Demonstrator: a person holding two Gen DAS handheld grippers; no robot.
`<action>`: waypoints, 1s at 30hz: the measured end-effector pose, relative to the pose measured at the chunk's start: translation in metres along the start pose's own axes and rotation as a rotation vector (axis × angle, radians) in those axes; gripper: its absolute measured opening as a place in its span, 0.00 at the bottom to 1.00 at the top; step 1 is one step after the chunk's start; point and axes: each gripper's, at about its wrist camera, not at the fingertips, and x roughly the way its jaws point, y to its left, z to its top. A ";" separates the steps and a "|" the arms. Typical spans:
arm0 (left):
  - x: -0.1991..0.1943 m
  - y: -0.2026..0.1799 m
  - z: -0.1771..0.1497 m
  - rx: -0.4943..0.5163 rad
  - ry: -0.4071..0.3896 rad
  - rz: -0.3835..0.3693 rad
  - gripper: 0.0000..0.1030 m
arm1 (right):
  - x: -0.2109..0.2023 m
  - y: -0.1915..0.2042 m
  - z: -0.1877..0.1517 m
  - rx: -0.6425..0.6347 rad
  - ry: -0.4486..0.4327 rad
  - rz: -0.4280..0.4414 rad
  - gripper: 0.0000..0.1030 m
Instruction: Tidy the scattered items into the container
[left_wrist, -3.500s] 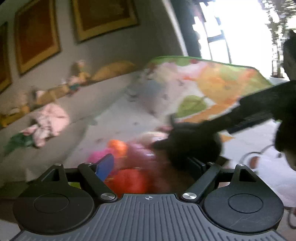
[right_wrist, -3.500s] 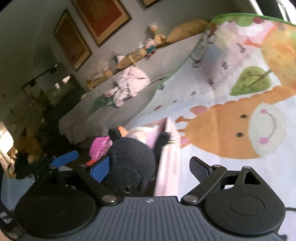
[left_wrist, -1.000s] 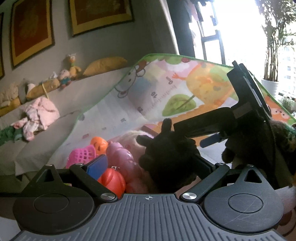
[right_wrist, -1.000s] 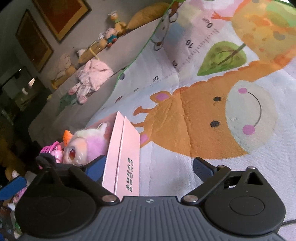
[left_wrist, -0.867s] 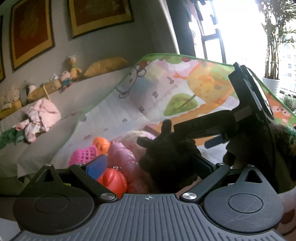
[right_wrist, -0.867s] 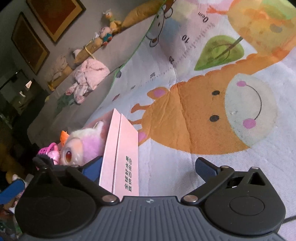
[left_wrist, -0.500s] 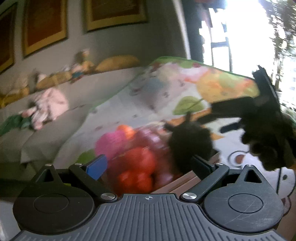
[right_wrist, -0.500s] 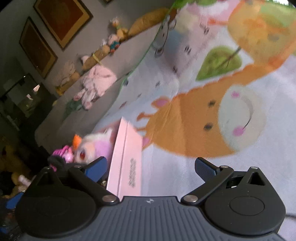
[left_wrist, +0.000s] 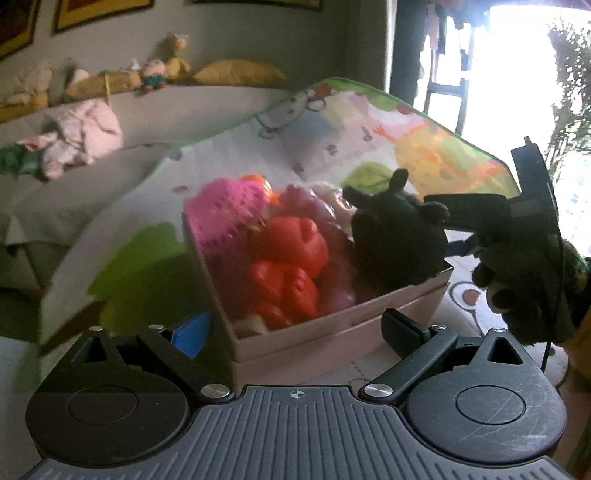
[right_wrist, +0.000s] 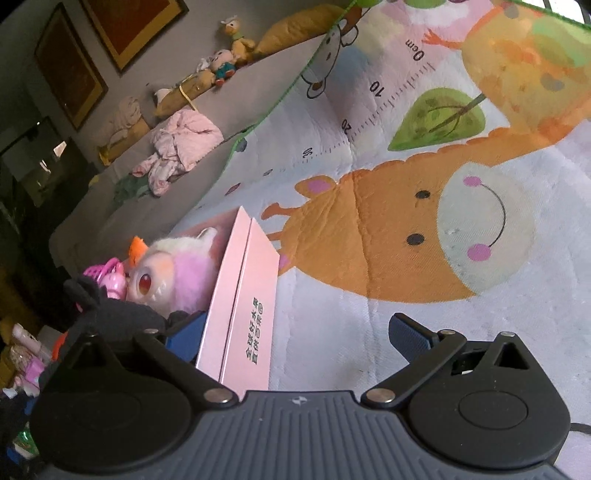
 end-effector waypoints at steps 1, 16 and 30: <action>0.002 -0.001 0.000 0.000 -0.011 0.008 0.97 | -0.002 -0.001 0.001 -0.008 -0.007 -0.011 0.99; 0.060 -0.049 0.018 0.023 -0.038 0.046 0.98 | -0.049 -0.024 0.007 -0.098 -0.247 -0.294 1.00; 0.057 -0.081 -0.025 -0.071 0.098 0.268 1.00 | -0.104 -0.017 -0.095 -0.168 -0.120 -0.321 1.00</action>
